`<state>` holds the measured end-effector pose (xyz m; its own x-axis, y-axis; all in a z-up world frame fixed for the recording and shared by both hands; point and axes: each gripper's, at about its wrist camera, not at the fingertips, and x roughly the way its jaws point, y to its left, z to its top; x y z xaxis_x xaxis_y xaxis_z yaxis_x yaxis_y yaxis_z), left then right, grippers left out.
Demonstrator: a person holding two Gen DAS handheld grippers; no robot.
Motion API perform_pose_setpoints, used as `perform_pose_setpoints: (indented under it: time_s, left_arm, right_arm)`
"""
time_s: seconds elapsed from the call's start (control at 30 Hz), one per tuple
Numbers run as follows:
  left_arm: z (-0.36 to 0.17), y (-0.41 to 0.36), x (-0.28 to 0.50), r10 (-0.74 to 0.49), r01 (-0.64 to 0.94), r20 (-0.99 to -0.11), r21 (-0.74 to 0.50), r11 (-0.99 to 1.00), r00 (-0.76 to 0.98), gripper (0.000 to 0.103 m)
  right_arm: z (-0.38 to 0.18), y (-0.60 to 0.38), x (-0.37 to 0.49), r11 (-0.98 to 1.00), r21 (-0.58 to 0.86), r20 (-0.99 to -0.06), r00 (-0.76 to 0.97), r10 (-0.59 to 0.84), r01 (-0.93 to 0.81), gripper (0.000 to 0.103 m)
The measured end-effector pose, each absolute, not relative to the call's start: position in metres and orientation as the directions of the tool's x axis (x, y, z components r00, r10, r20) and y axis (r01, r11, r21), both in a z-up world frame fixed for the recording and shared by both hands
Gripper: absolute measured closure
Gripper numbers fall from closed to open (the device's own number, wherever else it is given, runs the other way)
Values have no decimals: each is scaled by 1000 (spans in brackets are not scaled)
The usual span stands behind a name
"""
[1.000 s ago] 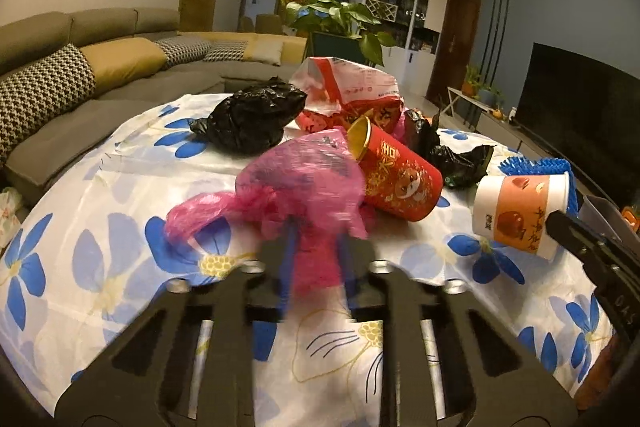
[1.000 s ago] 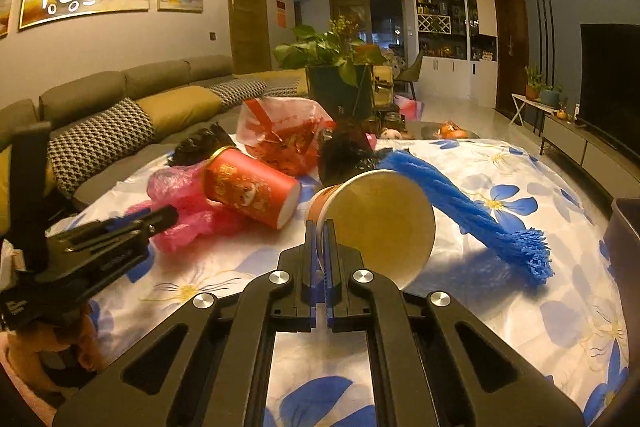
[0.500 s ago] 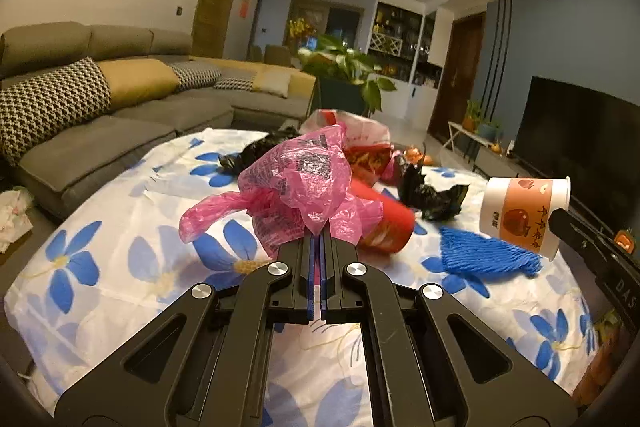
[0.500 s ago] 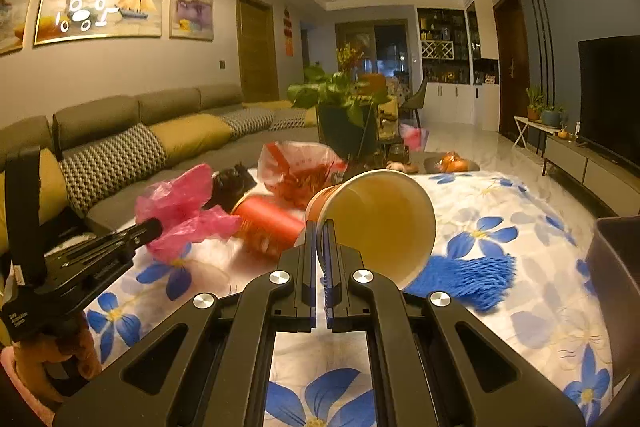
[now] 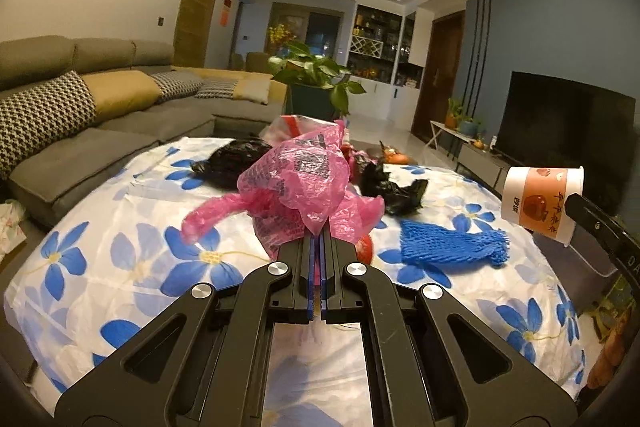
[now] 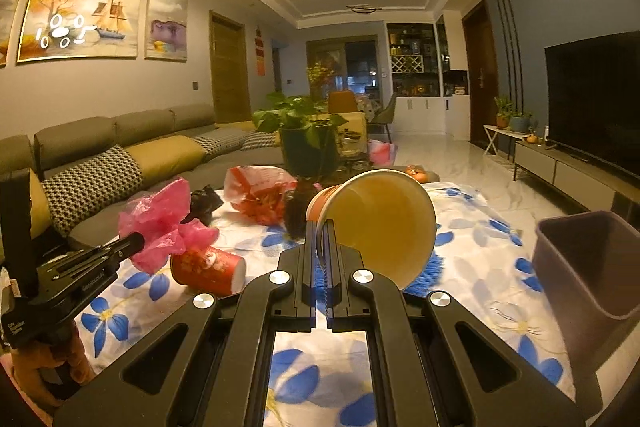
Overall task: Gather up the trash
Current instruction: 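Carry the pink bag and paper cup over the grey bin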
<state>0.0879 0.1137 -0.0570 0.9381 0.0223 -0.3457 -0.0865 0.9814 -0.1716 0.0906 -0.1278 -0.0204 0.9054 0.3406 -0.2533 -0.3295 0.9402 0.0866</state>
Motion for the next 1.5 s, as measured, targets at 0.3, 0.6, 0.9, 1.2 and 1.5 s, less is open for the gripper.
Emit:
perform_pose_setpoints:
  time_s: [0.3,0.6,0.9,1.2,1.5]
  left_arm:
    - [-55,101,82,26,-83,-335,-158,984,942,102]
    - [-54,98,79,26,-86,-341,-161,983,940,102]
    - [-55,98,79,29,-88,-345,-159,983,938,102]
    - [-56,96,78,27,-85,-344,-155,984,939,102]
    - [-36,69,82,-31,-8,-298,-129,992,954,102]
  right_arm:
    - [-19,-149,80,949,105,-243,918,315,-298,99]
    - [-20,-161,74,952,117,-238,923,303,-282,99]
    - [-19,-166,72,953,123,-239,924,299,-276,99]
    - [-18,-168,71,957,124,-238,928,285,-262,99]
    - [-9,-183,64,970,112,-209,949,237,-218,99]
